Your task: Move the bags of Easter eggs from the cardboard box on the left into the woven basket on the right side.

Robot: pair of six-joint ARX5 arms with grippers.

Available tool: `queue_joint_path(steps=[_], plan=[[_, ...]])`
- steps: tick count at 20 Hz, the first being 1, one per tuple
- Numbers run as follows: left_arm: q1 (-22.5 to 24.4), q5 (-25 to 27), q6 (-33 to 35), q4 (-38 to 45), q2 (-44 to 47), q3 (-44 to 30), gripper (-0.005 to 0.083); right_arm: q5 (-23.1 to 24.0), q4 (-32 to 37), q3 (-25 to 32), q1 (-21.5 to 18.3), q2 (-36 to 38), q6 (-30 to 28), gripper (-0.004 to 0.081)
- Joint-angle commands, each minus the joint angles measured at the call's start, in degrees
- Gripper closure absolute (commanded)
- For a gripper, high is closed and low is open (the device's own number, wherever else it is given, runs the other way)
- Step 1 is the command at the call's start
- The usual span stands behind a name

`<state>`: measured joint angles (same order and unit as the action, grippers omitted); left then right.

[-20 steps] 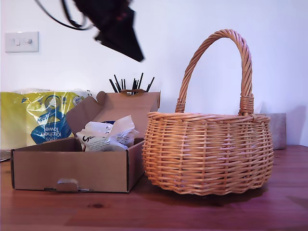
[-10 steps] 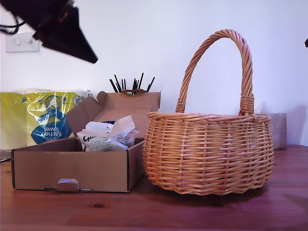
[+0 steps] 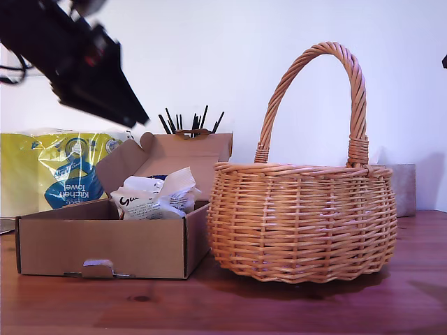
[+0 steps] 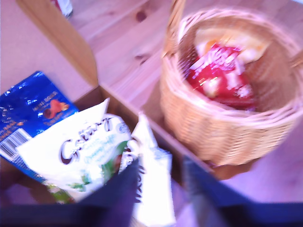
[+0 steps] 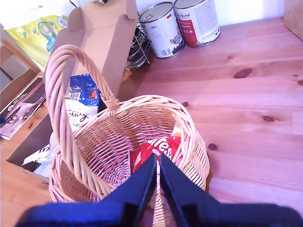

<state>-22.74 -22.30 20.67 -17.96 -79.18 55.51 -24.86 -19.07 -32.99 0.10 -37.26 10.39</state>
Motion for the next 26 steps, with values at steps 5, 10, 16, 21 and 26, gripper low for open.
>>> queue_joint_path(steps=[5, 10, 16, 21, 26], plan=[[-1.4, 3.8, 2.3, 6.0, -7.0, 0.0, -0.0009, 0.1, 0.4, -0.6, 0.3, 0.2, -0.3, 0.0782], [-1.4, 3.8, 2.3, 8.2, -13.7, 0.0, -0.0009, 0.1, 0.4, -0.6, 0.3, 0.2, -0.3, 0.0782], [-1.4, 3.8, 2.3, 9.0, -19.3, 0.0, -0.0009, 0.1, 0.4, -0.6, 0.3, 0.2, -0.3, 0.0782], [-1.4, 4.9, 2.3, 8.9, -19.9, 0.0, -0.0006, 0.1, 0.4, -0.6, 0.3, 0.2, -0.3, 0.0782], [-1.4, 4.8, 2.0, 8.3, -21.8, 0.0, 0.0072, -3.4, -0.4, -0.6, 0.3, 0.2, -0.3, 0.0782]])
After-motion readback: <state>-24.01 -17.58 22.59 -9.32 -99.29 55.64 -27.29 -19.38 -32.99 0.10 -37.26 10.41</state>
